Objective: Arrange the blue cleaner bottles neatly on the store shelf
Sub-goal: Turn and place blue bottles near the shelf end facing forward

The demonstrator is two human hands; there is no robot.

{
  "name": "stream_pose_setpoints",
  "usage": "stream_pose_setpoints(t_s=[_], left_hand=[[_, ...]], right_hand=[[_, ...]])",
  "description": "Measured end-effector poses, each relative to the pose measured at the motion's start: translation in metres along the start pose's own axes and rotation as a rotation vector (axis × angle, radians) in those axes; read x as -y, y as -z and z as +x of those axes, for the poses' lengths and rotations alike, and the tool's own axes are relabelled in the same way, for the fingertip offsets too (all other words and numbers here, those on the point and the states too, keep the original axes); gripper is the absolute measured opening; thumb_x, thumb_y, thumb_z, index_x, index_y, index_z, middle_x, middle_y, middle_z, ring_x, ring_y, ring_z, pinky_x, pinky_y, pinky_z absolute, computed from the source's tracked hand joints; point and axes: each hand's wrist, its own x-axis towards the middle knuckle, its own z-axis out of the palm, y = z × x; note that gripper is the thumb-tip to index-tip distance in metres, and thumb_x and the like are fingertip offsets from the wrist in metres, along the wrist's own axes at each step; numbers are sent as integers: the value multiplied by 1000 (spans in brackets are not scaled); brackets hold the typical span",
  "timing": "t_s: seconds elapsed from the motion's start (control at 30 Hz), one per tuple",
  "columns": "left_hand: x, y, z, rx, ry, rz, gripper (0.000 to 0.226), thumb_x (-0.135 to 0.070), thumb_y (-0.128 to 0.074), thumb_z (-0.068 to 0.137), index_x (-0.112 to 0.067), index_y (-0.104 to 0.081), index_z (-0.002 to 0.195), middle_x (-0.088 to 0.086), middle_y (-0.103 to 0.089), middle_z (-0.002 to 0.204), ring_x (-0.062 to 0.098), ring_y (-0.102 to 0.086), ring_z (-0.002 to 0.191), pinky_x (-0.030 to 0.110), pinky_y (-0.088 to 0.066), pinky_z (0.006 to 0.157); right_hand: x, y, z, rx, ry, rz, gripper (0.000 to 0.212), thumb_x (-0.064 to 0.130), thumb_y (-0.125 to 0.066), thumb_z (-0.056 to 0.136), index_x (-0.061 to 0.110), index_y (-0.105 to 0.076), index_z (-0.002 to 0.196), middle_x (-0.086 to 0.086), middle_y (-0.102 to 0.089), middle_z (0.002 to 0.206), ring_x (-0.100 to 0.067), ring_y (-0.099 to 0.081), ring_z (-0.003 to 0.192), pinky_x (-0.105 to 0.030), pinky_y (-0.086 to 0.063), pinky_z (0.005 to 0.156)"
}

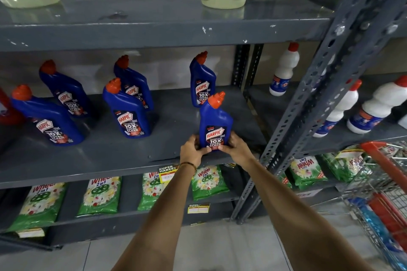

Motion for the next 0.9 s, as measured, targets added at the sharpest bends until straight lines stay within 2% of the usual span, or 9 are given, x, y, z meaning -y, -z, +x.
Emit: stream_pose_setpoints(t_s=[0.17, 0.27, 0.33, 0.4, 0.47, 0.6, 0.67, 0.77, 0.9], left_hand=[[-1, -4, -2, -18, 45, -35, 50, 0, -73, 69, -3, -52, 114, 17, -65, 112, 24, -61, 97, 38, -49, 93], [-2, -4, -4, -22, 54, -19, 49, 1, -73, 68, -1, -52, 113, 18, -65, 114, 28, -61, 103, 40, -49, 95], [1, -1, -7, -18, 58, -32, 50, 2, -73, 68, -2, -52, 114, 17, -64, 116, 23, -60, 102, 34, -49, 92], [4, 3, -11, -28, 68, -61, 53, 4, -72, 68, -2, -51, 116, 18, -62, 119, 19, -58, 102, 28, -47, 91], [8, 13, -15, -72, 78, -79, 57, 2, -73, 68, -2, -50, 120, 19, -60, 122, 24, -57, 109, 30, -46, 94], [19, 38, -18, -135, 99, -88, 56, -5, -75, 69, -3, -51, 119, 18, -60, 121, 27, -57, 112, 27, -44, 90], [25, 54, -18, -142, 95, -82, 54, -6, -75, 69, -3, -52, 118, 18, -61, 121, 27, -57, 111, 25, -43, 89], [37, 80, -18, -145, 87, -64, 51, -8, -75, 71, -2, -53, 117, 18, -62, 120, 26, -58, 111, 25, -42, 91], [57, 122, -15, -138, 71, -21, 53, -14, -75, 71, -3, -53, 118, 18, -62, 120, 28, -58, 112, 32, -43, 99]], right_hand=[[-5, 2, 1, -7, 4, -53, 44, 0, -66, 78, 9, -52, 119, -13, -64, 117, -28, -58, 113, -44, -46, 100], [-7, 3, 3, 20, -22, 39, 55, -10, -64, 76, 7, -45, 124, -12, -62, 119, -27, -57, 115, -47, -44, 102], [-6, 1, 0, 7, -45, 129, 61, -17, -64, 72, 7, -41, 124, -10, -60, 118, -27, -56, 116, -43, -46, 100], [-9, -4, -4, -72, -69, 171, 69, -16, -65, 71, 8, -36, 129, -7, -58, 119, -20, -55, 112, -35, -45, 95], [-7, -11, -10, -167, -85, 142, 77, -12, -68, 71, 4, -31, 136, -5, -57, 119, -15, -54, 108, -30, -44, 93], [1, -25, -17, -279, -80, 29, 62, -7, -69, 68, 1, -43, 124, -14, -64, 119, -27, -60, 109, -36, -47, 94], [5, -34, -23, -369, -102, 5, 66, -5, -69, 70, 2, -41, 129, -16, -63, 122, -28, -59, 113, -34, -44, 94], [9, -49, -33, -512, -148, 47, 73, -3, -67, 74, 2, -33, 138, -18, -57, 131, -31, -55, 120, -40, -43, 100], [23, -87, -46, -740, -202, 129, 53, -1, -66, 76, 1, -43, 124, -22, -60, 123, -35, -58, 112, -38, -45, 91]])
